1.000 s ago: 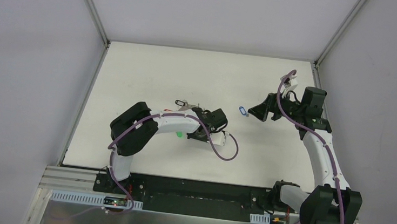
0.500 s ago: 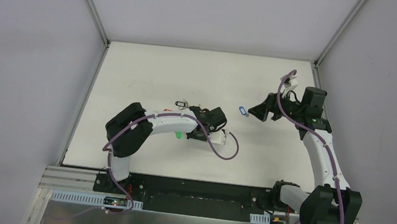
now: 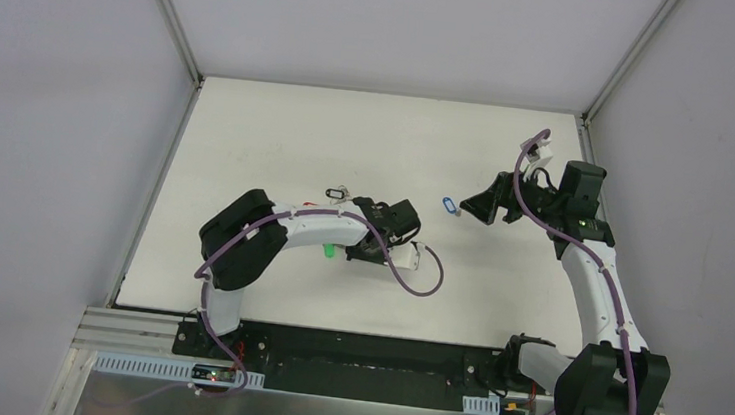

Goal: Put the keys on the keyring

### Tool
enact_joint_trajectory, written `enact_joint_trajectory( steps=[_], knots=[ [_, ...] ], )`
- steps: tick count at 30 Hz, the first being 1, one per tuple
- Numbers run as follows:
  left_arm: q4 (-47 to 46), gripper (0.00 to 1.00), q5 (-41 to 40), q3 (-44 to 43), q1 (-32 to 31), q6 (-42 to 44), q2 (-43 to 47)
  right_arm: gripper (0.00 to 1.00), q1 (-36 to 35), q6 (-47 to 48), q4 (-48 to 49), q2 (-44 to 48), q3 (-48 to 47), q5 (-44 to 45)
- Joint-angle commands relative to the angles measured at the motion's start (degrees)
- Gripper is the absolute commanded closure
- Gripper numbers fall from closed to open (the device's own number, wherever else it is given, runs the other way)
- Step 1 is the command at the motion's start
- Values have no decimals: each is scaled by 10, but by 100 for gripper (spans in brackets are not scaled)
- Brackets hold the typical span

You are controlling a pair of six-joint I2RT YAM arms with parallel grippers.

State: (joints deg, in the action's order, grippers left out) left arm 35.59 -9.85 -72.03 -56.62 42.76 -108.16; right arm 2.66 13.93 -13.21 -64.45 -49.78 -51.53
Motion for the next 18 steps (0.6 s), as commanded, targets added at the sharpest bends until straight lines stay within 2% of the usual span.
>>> enact_joint_trajectory(
  steps=[1,9,18],
  knots=[
    [19,93,19,-19,1,-11,-12,2,4,-2,17,16,9,-18],
    [20,84,19,-21,1,-14,-9,2,5,-2,17,16,10,-19],
    [23,83,26,-26,1,-22,4,2,5,-2,17,16,10,-20]
  ],
)
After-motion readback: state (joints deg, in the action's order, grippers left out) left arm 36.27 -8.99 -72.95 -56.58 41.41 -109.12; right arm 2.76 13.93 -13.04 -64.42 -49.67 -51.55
